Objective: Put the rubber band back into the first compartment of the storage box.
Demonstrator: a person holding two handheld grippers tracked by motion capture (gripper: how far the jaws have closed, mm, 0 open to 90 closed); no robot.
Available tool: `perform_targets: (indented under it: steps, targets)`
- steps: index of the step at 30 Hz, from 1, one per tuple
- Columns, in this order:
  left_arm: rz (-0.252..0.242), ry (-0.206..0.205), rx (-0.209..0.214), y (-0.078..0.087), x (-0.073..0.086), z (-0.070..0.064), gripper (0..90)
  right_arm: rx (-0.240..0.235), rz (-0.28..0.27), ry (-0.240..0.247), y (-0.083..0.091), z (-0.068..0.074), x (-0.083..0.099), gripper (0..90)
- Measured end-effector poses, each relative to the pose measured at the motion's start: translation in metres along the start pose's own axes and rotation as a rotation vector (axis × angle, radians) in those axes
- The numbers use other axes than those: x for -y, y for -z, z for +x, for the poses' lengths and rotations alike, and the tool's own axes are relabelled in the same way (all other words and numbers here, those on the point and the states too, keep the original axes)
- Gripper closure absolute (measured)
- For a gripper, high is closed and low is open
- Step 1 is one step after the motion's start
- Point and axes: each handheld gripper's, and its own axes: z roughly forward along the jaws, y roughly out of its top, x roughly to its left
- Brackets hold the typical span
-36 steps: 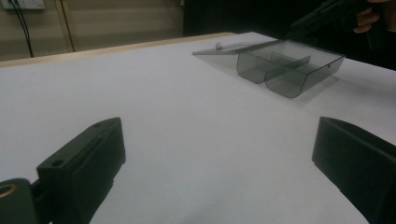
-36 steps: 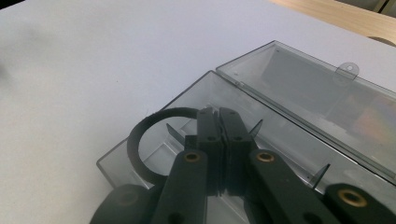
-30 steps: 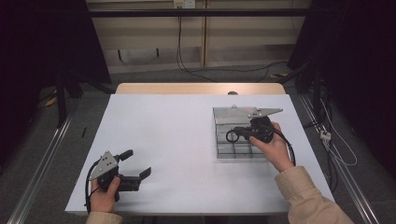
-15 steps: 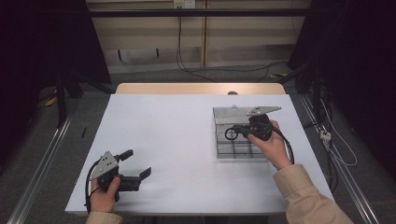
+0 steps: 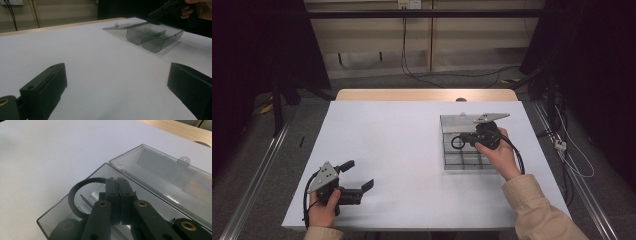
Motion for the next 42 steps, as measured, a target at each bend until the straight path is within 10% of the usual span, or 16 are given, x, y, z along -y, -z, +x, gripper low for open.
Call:
perform_targets:
  steps: [42]
  targets:
    - [0.003,0.000,0.003,-0.001,0.000,0.001,2.4,0.016,0.016,-0.009,-0.016,-0.008,-0.001,88.9]
